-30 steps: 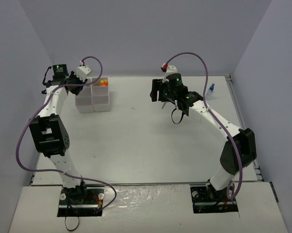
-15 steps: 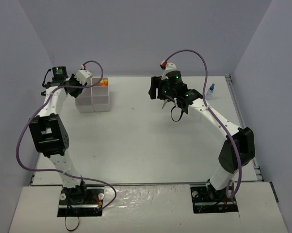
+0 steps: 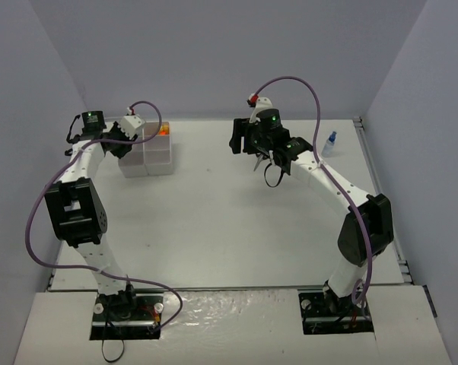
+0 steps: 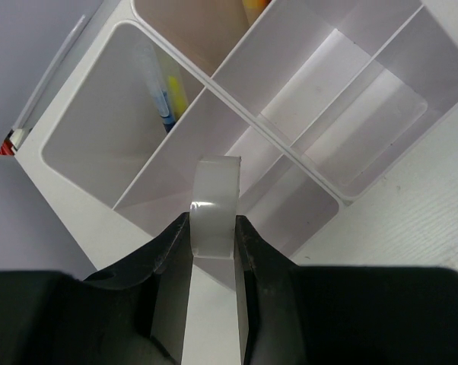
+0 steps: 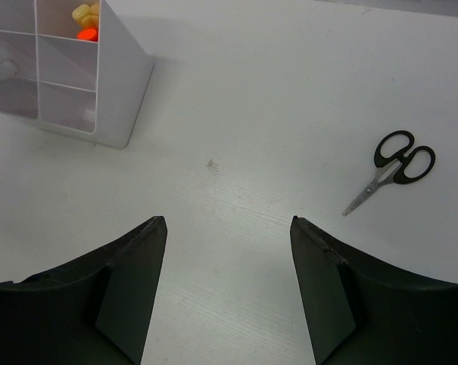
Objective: Sort the stationery into containers
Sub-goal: Place the stationery in the storage box.
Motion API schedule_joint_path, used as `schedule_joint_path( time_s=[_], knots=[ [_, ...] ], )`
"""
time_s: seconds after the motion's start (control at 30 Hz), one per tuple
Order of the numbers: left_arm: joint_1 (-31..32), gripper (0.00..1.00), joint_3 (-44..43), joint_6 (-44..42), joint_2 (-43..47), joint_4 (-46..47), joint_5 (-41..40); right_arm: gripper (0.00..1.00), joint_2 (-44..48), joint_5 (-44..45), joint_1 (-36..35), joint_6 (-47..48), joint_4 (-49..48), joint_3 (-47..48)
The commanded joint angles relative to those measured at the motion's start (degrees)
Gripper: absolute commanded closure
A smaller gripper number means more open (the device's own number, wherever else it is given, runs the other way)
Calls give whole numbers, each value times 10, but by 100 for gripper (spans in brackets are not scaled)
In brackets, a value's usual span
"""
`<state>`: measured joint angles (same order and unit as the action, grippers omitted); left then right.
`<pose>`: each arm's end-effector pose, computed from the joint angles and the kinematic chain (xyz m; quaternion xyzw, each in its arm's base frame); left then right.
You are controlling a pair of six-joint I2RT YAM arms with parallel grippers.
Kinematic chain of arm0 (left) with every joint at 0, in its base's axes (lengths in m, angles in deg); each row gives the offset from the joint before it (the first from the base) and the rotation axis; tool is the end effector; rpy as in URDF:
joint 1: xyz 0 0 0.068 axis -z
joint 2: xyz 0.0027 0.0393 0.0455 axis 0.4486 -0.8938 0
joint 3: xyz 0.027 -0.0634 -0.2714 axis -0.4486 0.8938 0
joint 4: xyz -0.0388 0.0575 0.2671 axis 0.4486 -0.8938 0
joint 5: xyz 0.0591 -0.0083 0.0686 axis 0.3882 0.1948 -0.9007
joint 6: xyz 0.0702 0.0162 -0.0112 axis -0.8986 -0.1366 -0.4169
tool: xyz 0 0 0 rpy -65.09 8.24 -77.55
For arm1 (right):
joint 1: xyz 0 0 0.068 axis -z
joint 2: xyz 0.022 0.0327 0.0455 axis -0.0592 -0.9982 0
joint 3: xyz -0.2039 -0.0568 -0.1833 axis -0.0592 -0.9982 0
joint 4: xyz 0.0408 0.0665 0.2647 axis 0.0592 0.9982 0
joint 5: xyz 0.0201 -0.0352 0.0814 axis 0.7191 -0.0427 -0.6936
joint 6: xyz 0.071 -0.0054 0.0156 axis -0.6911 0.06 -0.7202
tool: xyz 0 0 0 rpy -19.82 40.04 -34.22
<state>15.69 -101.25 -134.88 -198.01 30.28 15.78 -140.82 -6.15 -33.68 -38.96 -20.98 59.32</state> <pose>0.4669 0.0576 0.2658 0.3745 0.7976 -0.0289 0.4720 0.3918 0.2350 0.3513 -0.1260 0.7799 0.2720 0.5494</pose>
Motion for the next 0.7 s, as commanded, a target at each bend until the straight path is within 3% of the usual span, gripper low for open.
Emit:
schedule_joint_path(
  time_s=[0.0,0.53,0.63,0.67],
  knots=[
    [-11,100,-27,-20,24,41,28,37,33,11,6,-2,-25,5],
    [-9,99,-56,-24,-27,96,-10,36,58,21,8,-10,-23,-15],
    [-9,91,-46,-30,-26,98,-7,36,63,24,8,-8,-23,-17],
    [-9,74,-45,-30,-25,101,-7,36,64,26,8,-7,-23,-17]
  ],
)
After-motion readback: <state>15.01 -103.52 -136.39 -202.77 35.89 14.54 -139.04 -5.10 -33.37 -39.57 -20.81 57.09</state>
